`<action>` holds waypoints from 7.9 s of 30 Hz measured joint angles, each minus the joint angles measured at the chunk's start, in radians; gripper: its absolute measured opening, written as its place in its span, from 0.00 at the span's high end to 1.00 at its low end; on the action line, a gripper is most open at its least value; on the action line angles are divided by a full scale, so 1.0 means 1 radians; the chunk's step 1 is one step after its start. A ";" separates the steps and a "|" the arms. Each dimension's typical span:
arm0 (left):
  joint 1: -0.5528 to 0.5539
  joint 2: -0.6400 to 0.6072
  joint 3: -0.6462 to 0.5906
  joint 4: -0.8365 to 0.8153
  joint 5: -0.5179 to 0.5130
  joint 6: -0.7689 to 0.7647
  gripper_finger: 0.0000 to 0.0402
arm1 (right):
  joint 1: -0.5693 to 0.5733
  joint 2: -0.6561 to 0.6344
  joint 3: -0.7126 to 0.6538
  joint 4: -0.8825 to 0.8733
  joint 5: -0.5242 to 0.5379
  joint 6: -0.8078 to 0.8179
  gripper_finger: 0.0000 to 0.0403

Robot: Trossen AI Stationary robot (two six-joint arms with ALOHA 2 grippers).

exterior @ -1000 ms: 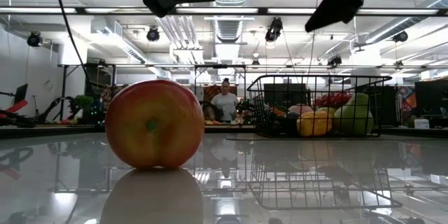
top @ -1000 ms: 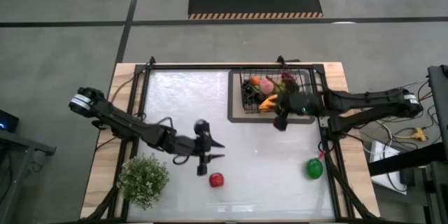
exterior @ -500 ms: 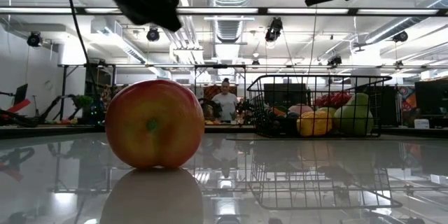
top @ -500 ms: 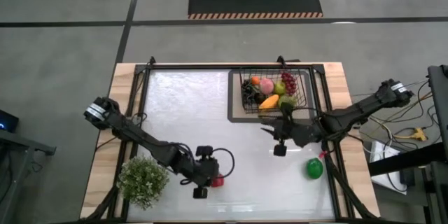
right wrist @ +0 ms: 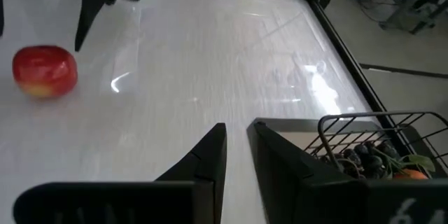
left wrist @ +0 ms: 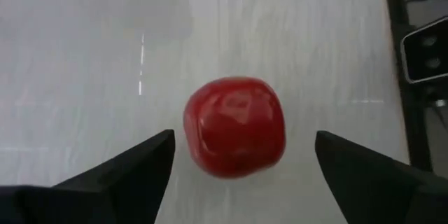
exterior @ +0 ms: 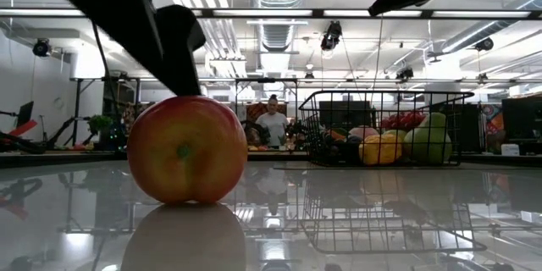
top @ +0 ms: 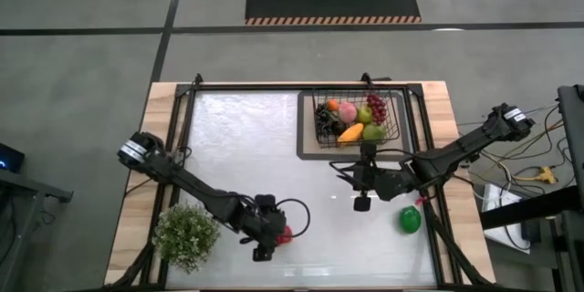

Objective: Build produce basket
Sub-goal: Put the red apple into the black basket, then put the lime into the black basket

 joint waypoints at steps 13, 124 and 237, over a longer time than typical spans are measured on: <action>0.005 0.080 -0.008 0.052 -0.005 0.001 0.17 | 0.000 0.002 0.000 0.004 0.000 -0.011 0.85; 0.561 -0.409 -0.483 1.131 0.114 0.058 0.41 | -0.304 0.276 -0.056 1.100 -0.142 -1.022 0.35; 0.631 -0.427 -0.506 1.124 0.077 0.504 0.18 | -0.860 0.273 0.105 -0.177 -0.639 -0.014 0.97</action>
